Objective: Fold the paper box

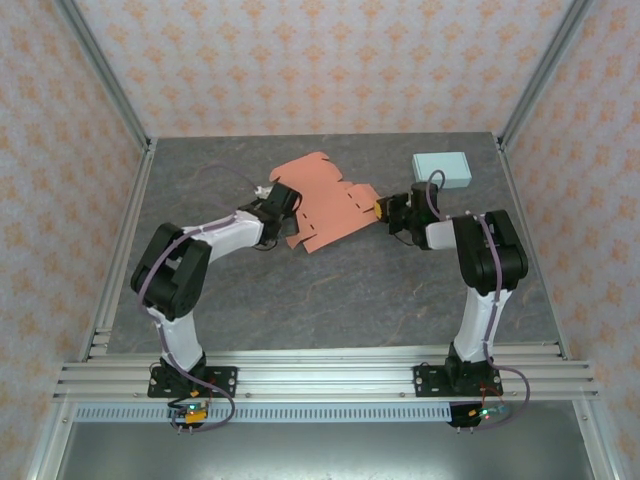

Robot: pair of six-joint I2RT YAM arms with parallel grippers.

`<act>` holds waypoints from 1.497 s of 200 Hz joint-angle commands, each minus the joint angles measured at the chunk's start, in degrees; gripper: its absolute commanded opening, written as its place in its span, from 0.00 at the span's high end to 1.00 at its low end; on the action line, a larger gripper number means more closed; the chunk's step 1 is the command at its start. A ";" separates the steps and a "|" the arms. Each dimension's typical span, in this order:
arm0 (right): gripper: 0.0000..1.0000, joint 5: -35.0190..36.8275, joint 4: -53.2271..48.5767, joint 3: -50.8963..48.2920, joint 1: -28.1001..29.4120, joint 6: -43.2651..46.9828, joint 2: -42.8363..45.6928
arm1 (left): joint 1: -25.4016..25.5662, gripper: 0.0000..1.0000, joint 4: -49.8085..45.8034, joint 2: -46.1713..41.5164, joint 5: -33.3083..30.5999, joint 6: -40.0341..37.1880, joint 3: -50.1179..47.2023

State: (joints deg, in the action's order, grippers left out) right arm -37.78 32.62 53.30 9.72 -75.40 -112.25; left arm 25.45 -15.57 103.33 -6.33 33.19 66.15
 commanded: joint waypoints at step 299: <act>0.55 20.08 -50.94 13.95 3.95 44.41 21.21 | -29.97 0.27 7.85 -24.09 21.04 13.10 -13.83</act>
State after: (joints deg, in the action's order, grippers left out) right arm -18.46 -27.00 73.78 12.75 1.91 -95.98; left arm -5.61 -12.71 78.96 12.73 45.15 52.77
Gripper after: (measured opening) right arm 0.451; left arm 0.729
